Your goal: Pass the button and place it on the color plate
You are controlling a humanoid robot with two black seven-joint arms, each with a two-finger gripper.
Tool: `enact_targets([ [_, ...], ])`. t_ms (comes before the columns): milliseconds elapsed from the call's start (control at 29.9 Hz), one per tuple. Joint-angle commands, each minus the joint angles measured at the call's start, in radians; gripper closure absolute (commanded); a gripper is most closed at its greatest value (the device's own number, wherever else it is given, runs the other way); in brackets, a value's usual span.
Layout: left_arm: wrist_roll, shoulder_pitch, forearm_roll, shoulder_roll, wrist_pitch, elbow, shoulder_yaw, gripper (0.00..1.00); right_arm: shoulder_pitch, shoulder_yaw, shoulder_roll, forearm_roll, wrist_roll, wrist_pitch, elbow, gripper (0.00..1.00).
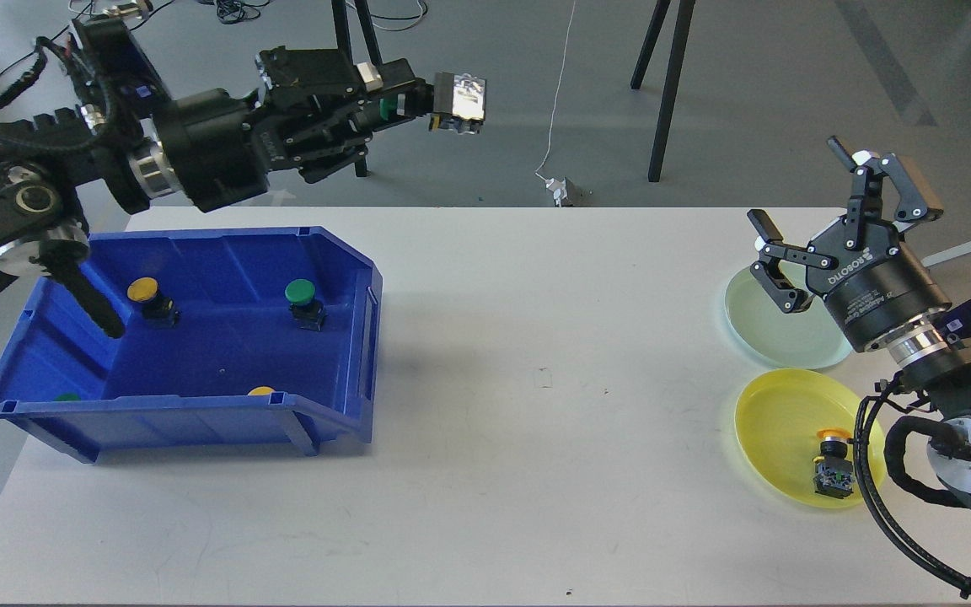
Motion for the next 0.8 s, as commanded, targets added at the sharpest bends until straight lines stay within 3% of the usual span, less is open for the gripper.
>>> enact_targets([
  [0, 0.0, 0.062, -0.007, -0.132, 0.0, 0.072, 0.001, 0.94, 0.115, -0.127, -0.004, -0.071, 0.013, -0.013, 0.005, 0.01],
  [100, 0.0, 0.094, -0.007, -0.188, 0.0, 0.112, 0.001, 0.94, 0.26, -0.262, -0.003, -0.073, 0.024, -0.016, 0.0, 0.01],
  [301, 0.0, 0.108, -0.035, -0.18, 0.0, 0.118, -0.007, 0.94, 0.508, -0.521, 0.056, -0.063, 0.063, -0.029, -0.01, 0.01],
  [768, 0.0, 0.117, -0.044, -0.18, 0.0, 0.122, -0.015, 0.94, 0.537, -0.544, 0.163, -0.004, 0.063, -0.078, -0.041, 0.05],
])
